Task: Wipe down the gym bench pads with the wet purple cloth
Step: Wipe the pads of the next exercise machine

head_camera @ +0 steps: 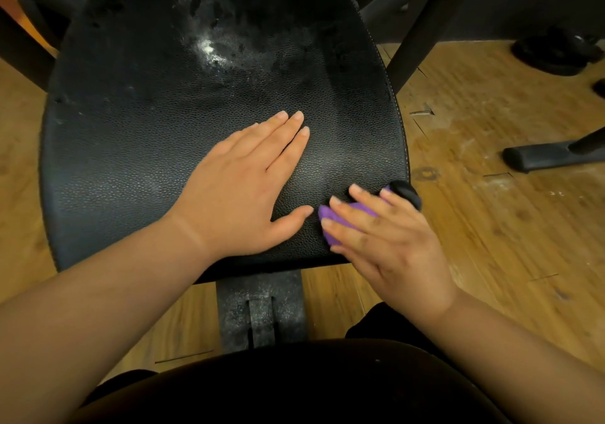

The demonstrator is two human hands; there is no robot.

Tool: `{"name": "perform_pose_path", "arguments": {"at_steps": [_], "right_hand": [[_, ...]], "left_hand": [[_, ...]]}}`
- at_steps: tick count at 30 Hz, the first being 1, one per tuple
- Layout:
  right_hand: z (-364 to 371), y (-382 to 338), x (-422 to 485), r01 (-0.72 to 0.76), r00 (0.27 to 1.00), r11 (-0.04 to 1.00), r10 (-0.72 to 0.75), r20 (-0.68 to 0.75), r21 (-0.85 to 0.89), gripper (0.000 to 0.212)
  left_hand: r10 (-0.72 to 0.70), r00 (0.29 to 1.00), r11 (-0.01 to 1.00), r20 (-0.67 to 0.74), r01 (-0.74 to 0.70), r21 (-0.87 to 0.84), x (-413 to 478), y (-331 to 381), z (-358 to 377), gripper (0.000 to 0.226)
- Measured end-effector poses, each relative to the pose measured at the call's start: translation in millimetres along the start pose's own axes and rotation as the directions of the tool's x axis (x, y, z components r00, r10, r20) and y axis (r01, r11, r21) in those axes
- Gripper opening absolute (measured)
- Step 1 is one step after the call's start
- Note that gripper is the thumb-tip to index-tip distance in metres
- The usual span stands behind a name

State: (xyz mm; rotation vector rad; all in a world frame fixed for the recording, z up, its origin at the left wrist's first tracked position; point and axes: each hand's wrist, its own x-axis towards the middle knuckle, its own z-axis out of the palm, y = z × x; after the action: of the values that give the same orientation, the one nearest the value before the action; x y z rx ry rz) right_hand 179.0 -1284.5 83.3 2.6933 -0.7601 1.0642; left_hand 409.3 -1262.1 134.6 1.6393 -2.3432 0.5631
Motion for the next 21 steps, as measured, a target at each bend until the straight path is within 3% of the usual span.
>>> {"name": "perform_pose_path", "arguments": {"at_steps": [4,9,16,21], "right_hand": [[-1.9,9.6,16.9,0.068,0.997,0.998,-0.068,0.045,0.001,0.026],[3.4,8.9,35.9,-0.061,0.998,0.998,0.060,-0.024,-0.031,0.029],[-2.0,7.4,22.6,0.179,0.978,0.984,-0.181,0.107,0.025,0.027],[5.3,8.9,47.7,-0.010,1.000,0.999,0.010,0.010,-0.033,0.029]], "left_hand": [[0.025,1.000,1.000,0.013,-0.025,0.015,-5.1,-6.3,-0.9,0.082],[0.034,0.999,0.999,0.015,-0.034,0.028,-7.9,-9.3,-0.3,0.081],[0.051,0.999,0.999,-0.002,-0.051,0.011,-8.1,-11.2,2.1,0.070],[0.049,0.999,0.999,-0.017,-0.049,-0.013,-7.8,-11.9,3.0,0.061]]}}
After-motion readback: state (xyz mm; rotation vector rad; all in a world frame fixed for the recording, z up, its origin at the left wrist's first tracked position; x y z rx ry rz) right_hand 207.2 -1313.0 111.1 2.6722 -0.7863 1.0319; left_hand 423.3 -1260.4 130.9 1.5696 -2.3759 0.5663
